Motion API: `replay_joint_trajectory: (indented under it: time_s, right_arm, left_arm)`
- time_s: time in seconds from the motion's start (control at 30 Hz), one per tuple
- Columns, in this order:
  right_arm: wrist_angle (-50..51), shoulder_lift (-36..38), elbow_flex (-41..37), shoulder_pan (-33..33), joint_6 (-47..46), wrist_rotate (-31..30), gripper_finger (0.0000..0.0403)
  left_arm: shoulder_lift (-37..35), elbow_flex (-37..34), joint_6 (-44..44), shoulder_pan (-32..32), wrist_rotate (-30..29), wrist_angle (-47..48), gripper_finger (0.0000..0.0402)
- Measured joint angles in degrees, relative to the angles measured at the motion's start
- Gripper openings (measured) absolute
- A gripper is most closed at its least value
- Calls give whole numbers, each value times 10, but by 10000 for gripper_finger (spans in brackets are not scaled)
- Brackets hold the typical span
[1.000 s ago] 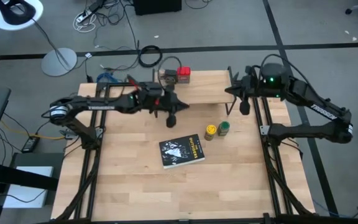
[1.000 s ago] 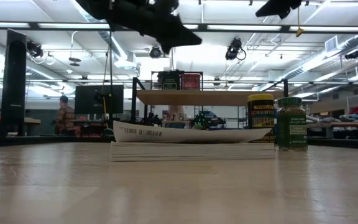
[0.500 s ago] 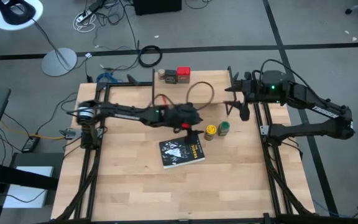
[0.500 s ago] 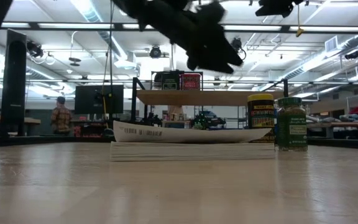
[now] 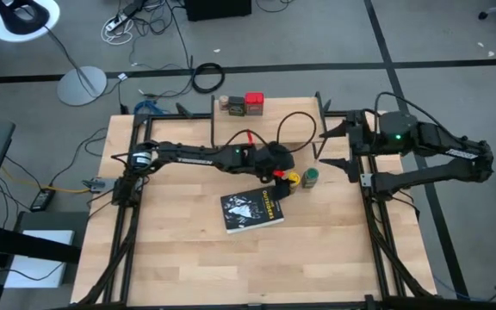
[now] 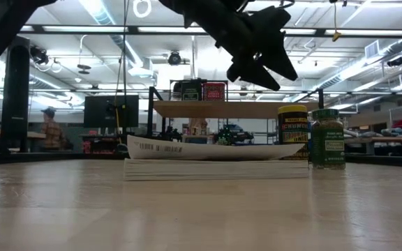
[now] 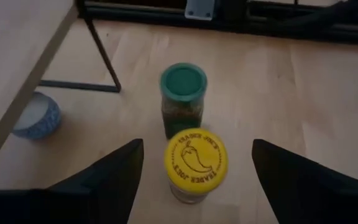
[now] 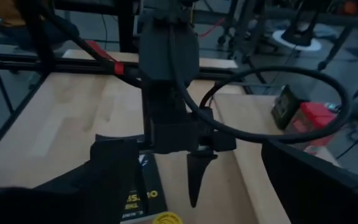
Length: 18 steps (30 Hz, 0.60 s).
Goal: Shelf spices
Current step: Put the yellow seasoning bottle on the shelf
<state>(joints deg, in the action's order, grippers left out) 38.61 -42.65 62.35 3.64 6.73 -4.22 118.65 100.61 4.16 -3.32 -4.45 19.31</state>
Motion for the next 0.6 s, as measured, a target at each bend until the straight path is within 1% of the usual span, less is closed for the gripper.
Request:
replay_joint_trajectory:
  time_s: [0.13,0.3,0.43,0.53,0.6]
  right_arm:
    - [-2,16,0,-13,13,-23,326]
    - [-8,29,0,-14,19,-25,314]
    - [-8,31,0,-14,19,-25,306]
    - [-9,31,0,-14,19,-25,301]
    - [-9,31,0,-14,19,-25,297]
  left_arm:
    - [0,3,12,-1,0,5,306]
    - [6,4,25,4,-19,11,306]
    - [18,4,54,5,-19,8,306]
    - [33,4,57,6,-40,1,306]
    - [33,3,67,7,-38,5,306]
